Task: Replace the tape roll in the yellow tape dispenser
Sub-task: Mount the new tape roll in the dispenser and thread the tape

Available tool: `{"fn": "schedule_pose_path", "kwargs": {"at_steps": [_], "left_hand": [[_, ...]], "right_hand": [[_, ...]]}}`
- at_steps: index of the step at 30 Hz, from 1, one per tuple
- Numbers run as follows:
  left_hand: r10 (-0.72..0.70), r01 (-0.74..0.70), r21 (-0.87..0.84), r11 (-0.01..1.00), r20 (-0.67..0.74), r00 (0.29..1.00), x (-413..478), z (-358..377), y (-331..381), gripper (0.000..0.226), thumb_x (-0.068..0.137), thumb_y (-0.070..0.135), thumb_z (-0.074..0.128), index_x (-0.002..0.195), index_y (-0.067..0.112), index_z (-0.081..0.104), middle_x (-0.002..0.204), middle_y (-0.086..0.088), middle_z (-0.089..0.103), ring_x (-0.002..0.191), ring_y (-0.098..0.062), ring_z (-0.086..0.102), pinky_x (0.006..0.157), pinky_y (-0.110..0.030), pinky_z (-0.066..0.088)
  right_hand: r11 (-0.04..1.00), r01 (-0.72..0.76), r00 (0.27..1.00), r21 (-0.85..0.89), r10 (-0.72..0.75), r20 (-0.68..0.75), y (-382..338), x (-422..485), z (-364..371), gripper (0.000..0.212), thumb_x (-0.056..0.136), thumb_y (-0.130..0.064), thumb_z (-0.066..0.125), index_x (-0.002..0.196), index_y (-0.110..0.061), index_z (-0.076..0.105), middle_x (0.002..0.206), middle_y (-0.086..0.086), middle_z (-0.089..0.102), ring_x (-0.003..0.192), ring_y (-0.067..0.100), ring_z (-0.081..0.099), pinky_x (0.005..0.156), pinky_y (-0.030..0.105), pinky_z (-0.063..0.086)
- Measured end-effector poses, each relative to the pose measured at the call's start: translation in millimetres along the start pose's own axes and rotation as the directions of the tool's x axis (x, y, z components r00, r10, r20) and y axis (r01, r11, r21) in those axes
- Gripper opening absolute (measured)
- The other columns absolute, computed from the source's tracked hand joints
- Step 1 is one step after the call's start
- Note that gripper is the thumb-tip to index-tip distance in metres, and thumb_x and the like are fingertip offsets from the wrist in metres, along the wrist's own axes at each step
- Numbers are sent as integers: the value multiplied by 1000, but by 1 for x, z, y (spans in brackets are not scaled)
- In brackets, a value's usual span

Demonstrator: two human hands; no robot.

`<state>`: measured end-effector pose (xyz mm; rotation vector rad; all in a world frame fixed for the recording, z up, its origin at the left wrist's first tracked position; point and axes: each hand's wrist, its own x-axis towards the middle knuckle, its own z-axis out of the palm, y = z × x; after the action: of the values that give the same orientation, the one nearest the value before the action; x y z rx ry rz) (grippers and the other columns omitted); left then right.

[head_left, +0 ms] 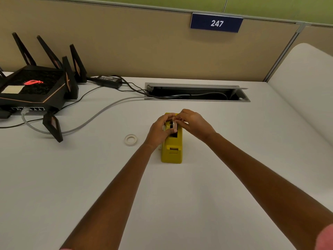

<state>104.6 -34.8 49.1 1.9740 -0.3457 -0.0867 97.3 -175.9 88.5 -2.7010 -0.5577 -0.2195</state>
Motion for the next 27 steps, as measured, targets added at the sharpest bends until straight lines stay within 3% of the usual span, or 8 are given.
{"fn": "schedule_pose_path", "kwargs": {"at_steps": [5,10,15,22,27], "left_hand": [[8,-8,-5,1000,4,1000,-1,-1,1,50,83,13,61,129,10,41,136,-13,47,123,-28,45,98,-34,38],[9,-9,-12,1000,6,1000,-2,-2,2,50,83,12,61,129,10,40,136,-13,47,123,-28,45,99,-35,38],[1,-1,-12,1000,2,1000,-2,-2,2,51,83,13,61,129,10,40,136,-13,47,123,-28,45,101,-38,39],[-7,7,-4,1000,-7,1000,-1,-1,0,52,83,13,61,130,10,39,136,-14,47,123,-29,45,101,-38,39],[11,-11,-3,1000,-5,1000,-1,0,0,53,82,11,61,130,10,38,137,-14,47,123,-29,45,99,-35,38]], "right_hand": [[999,17,997,50,-13,-74,-1,-6,2,21,88,-12,56,103,2,61,97,25,64,87,34,60,73,33,45],[990,-16,992,137,33,-121,-5,-7,5,19,82,-9,64,99,1,65,93,26,65,85,35,61,76,43,52],[986,-43,987,159,67,-144,-6,-3,6,12,84,-6,60,91,3,66,92,26,65,84,36,61,76,40,51],[996,-30,991,90,41,-125,-6,-1,14,17,91,-9,50,98,4,57,105,25,60,97,34,54,83,35,45],[992,-73,990,102,84,-112,-7,1,16,17,92,-9,47,95,5,56,101,26,60,92,35,54,75,26,36]]}}
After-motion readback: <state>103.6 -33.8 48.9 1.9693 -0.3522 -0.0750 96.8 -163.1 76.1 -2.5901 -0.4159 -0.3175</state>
